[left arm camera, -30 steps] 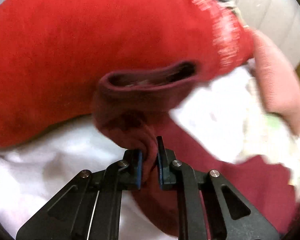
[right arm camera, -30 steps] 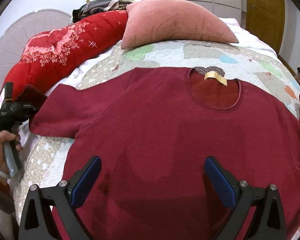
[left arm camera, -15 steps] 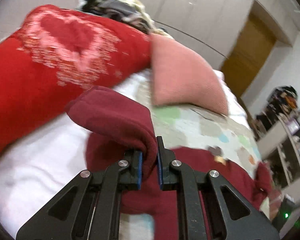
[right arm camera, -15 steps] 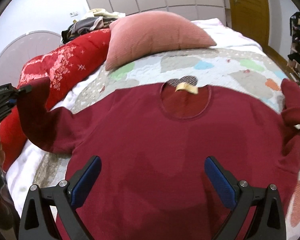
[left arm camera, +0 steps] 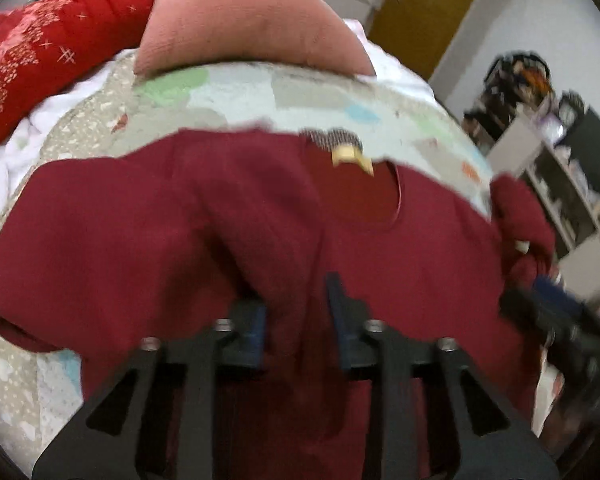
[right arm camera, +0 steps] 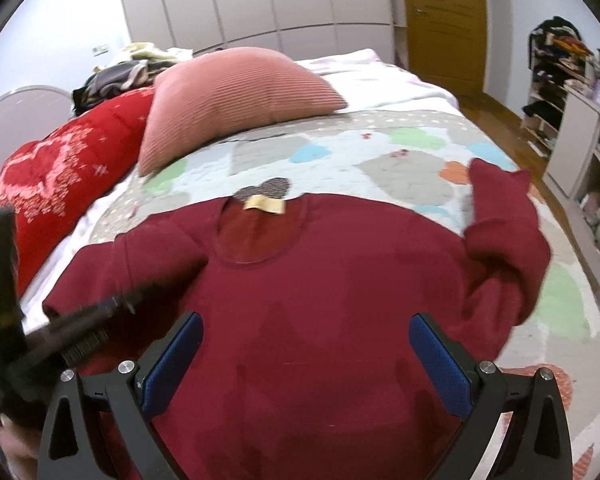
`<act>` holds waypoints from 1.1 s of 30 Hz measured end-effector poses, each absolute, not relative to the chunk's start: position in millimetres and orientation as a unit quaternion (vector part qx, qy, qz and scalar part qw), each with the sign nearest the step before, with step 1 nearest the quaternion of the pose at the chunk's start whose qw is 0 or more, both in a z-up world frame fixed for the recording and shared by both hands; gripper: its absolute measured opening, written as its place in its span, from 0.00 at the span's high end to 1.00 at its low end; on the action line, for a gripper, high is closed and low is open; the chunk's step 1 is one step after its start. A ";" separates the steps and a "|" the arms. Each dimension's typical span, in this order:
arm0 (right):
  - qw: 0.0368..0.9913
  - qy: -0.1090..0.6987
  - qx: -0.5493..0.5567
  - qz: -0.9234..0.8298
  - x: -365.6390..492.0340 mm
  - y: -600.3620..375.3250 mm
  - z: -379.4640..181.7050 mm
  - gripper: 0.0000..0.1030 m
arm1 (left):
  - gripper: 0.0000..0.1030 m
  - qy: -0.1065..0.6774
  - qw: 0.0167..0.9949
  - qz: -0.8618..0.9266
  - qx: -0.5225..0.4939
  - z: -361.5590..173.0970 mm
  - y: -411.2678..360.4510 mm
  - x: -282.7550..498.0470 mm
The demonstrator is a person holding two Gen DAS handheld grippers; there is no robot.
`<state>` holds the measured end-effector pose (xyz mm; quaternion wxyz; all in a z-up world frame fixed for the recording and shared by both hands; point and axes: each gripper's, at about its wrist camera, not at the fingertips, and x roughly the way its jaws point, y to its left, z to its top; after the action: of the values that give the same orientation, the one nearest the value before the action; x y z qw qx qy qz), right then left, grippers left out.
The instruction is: Fold small clothes
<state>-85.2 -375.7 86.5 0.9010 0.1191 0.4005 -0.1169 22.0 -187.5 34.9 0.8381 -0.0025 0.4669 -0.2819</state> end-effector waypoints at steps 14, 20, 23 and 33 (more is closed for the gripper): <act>0.893 0.428 0.137 -0.023 -35.7 -350.7 79.7 0.00 | 0.29 0.367 0.918 -0.146 0.032 78.3 -60.0 0.0; 0.880 0.450 0.138 -0.066 -37.8 -355.1 59.3 0.00 | 0.29 0.392 0.911 -0.126 0.005 57.8 -43.0 22.9; 0.880 0.438 0.155 -0.098 -42.4 -372.7 53.9 0.00 | 0.29 0.404 0.907 -0.122 0.010 46.7 -42.9 25.5; 0.916 0.391 0.078 -0.038 -29.6 -353.8 81.0 0.95 | 0.29 0.387 0.917 -0.100 -0.015 68.9 -31.4 23.8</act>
<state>-29.6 -353.8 81.0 0.9165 0.0775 0.3906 -0.0381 23.8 -31.4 68.9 0.9166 -0.0153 0.3869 -0.1001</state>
